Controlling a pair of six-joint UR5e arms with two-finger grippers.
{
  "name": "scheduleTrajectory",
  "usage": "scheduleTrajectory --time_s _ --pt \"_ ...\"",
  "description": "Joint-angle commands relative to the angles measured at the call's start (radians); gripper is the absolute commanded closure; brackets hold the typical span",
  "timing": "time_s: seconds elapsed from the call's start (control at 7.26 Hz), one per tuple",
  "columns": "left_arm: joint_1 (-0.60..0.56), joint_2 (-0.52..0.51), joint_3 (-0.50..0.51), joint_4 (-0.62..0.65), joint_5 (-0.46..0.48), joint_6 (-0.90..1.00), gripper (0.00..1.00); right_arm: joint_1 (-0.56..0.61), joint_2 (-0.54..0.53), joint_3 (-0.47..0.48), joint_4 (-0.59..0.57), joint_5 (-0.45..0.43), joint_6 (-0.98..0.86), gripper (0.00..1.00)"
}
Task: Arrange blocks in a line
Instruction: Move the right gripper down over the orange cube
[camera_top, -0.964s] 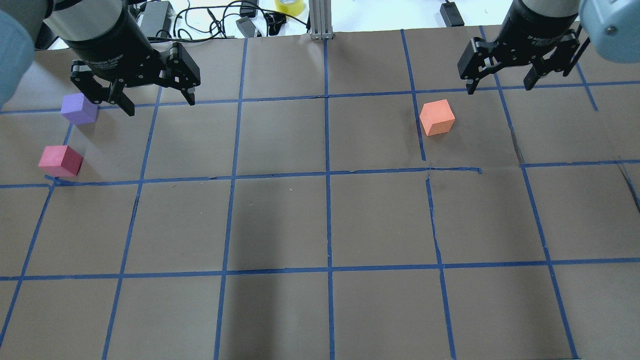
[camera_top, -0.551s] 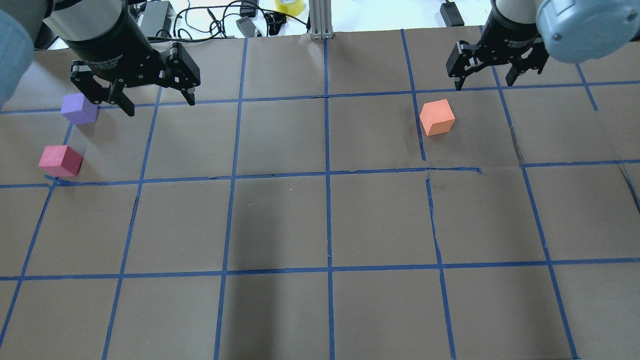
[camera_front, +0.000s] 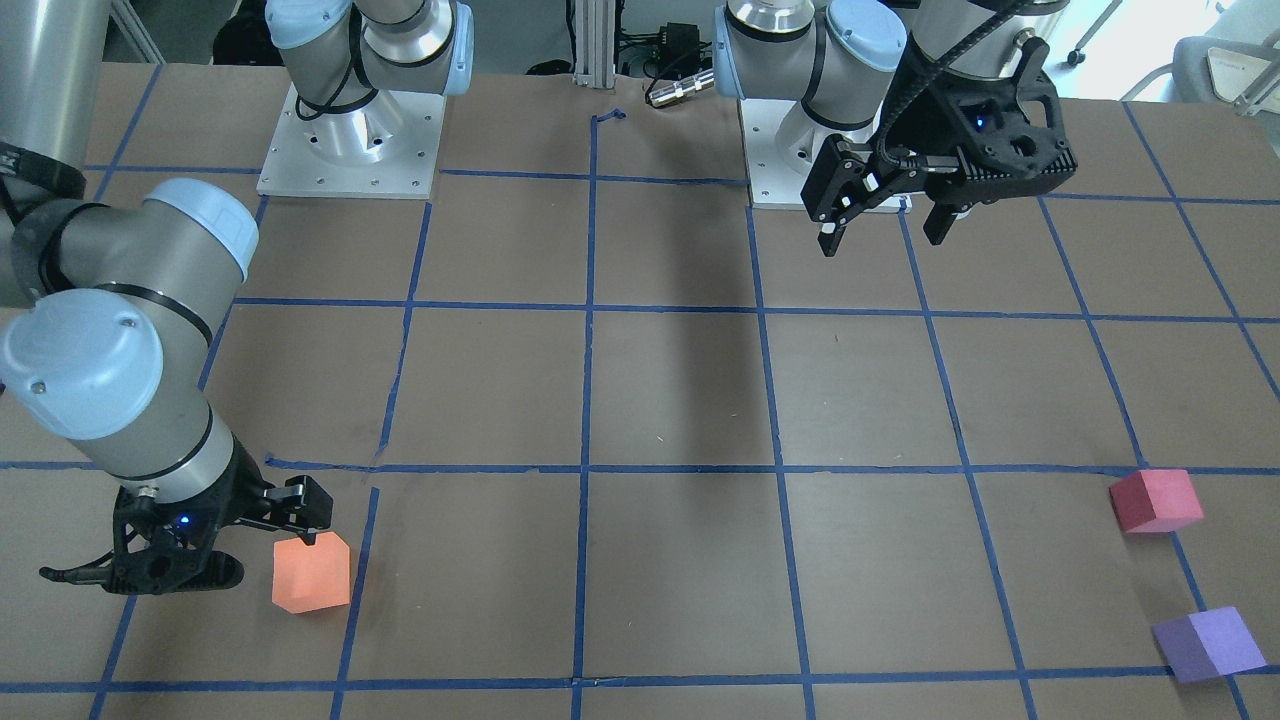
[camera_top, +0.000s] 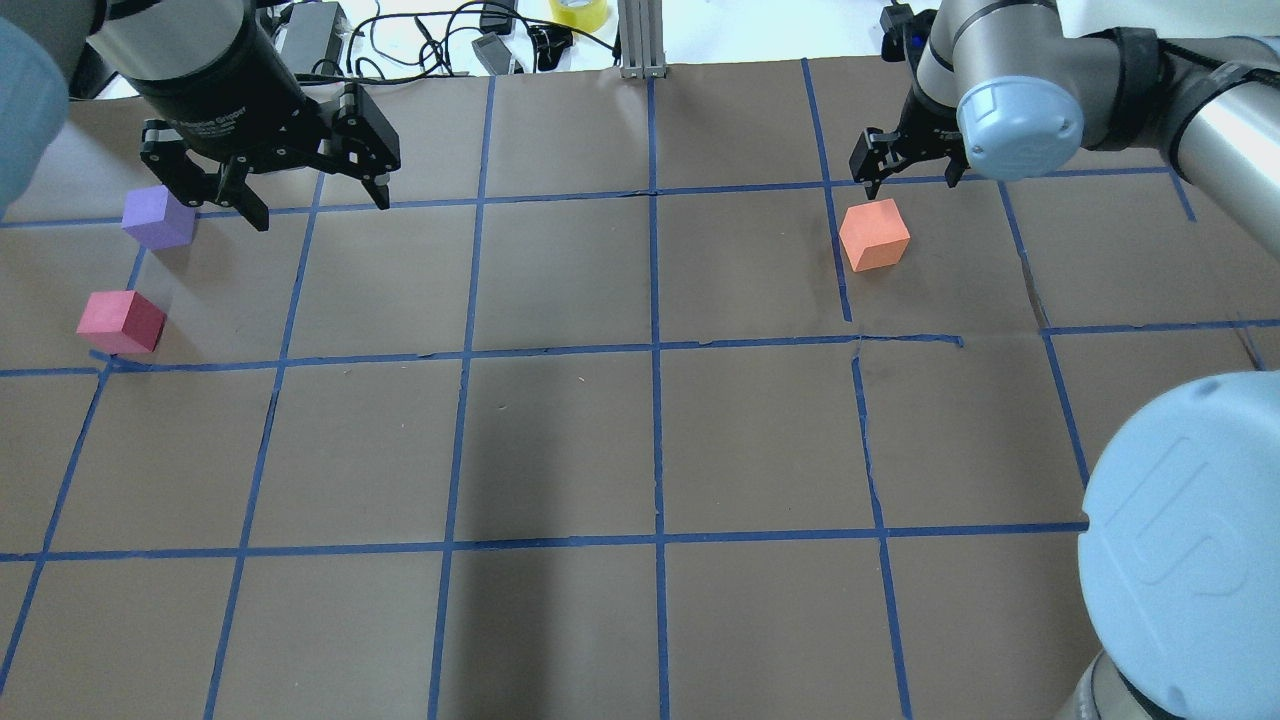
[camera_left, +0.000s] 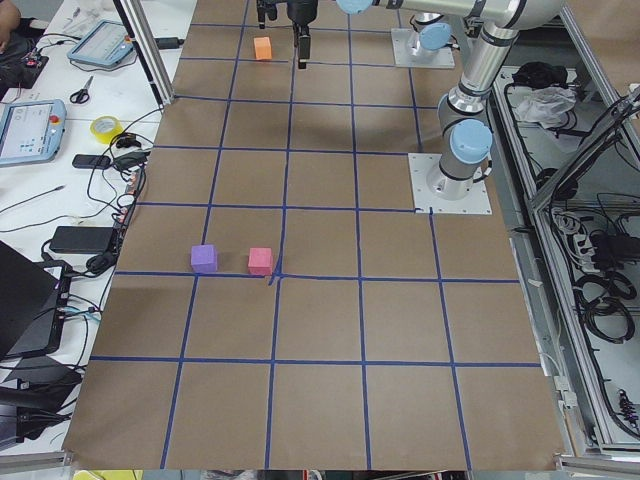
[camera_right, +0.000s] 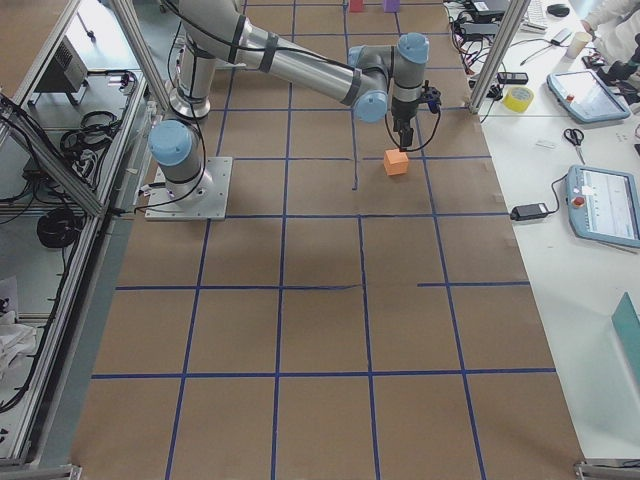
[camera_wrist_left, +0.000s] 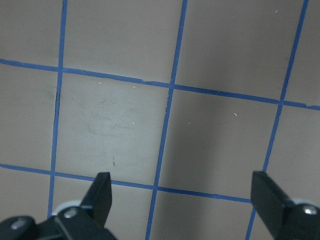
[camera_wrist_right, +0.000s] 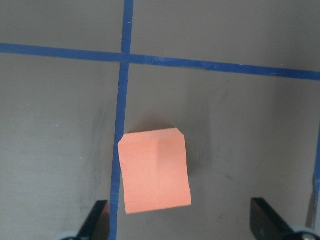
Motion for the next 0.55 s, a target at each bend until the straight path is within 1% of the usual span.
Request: scheduleTrajectory --time_s 0.0,0.41 --pt "0.0 -0.002 -0.001 0.001 0.0 0.0 0.0 0.018 0.097 0.005 -0.107 -0.003 -0.011 0.0" --pt "0.0 -0.002 -0.001 0.0 0.0 0.0 0.0 0.021 0.126 0.031 -0.114 -0.001 -0.011 0.0"
